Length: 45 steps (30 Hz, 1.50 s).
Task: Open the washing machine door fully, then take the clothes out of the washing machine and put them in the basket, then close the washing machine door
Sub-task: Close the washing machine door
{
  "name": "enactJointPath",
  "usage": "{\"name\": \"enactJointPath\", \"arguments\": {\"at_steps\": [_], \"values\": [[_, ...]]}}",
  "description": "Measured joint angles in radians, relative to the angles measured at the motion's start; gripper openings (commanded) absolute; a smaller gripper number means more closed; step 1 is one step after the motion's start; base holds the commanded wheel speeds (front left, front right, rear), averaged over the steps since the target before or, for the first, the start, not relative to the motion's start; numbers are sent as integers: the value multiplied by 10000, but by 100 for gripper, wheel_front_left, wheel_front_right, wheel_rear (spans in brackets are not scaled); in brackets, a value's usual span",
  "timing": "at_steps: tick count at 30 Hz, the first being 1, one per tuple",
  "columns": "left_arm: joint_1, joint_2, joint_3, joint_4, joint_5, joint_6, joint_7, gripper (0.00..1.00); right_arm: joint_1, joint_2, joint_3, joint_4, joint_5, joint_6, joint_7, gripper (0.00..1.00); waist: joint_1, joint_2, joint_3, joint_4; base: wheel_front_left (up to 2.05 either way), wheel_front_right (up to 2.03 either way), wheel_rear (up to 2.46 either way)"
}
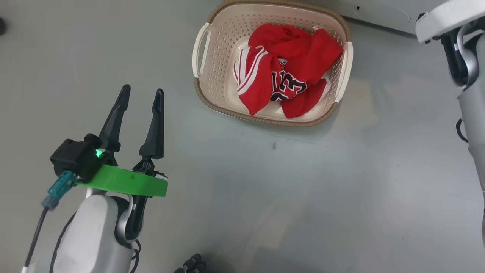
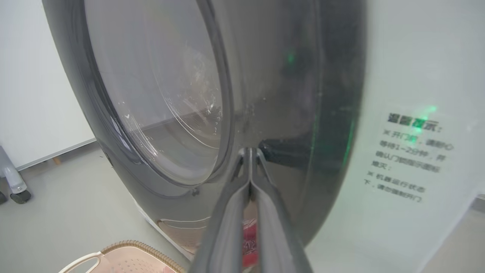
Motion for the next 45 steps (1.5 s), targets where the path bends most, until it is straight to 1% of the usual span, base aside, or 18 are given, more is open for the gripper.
{"name": "enactJointPath", "arguments": {"at_steps": [3,6,12,15,21,24,27,29,32,33,37,42,45], "values": [[2,0,-8,61,23,0,0,100,315,10,-13,128,63,0,-44,0,0,0,-191,-47,0,0,0],[13,13,12,128,46,-2,0,100,886,159,13,265,169,4,-88,0,0,0,-523,-141,0,0,0],[178,113,221,119,171,-2,0,100,1793,715,407,305,169,46,-102,0,0,0,-1246,-433,0,0,0],[439,282,326,144,234,-2,0,100,2256,1012,562,270,171,96,-102,0,0,0,-1614,-650,0,0,0],[846,370,297,245,351,-2,0,100,3375,1411,278,-130,600,84,-178,0,0,0,-2362,-1175,0,0,0],[1050,397,295,326,568,-2,0,100,3897,1584,-2,-550,715,-6,-180,0,-1,0,-2756,-1447,0,0,0],[1389,428,407,445,761,-2,0,100,4530,1586,-159,-811,688,-182,-180,0,0,0,-3166,-1716,0,0,0],[1649,456,470,445,794,-2,0,100,4980,1641,-374,-1028,813,-267,-178,0,-1,0,-3431,-1895,0,0,0],[1958,508,497,445,803,-2,0,100,5510,1682,-558,-1290,884,-284,-180,0,-1,0,-3780,-2187,0,0,0],[2035,520,497,445,830,-2,0,100,5682,1691,-617,-1388,888,-364,-178,0,-1,0,-3885,-2288,0,0,0],[2249,523,495,439,907,-4,0,100,6331,1703,-813,-1758,888,-502,-178,0,-1,0,-4263,-2638,0,0,0],[2503,529,700,418,953,-35,0,100,7065,1737,-1001,-2199,882,-614,-180,0,-1,1,-4621,-2999,0,0,0],[2616,541,779,366,963,-46,0,100,7419,1768,-1078,-2447,882,-616,-178,0,-1,1,-4756,-3194,0,0,0]]}}
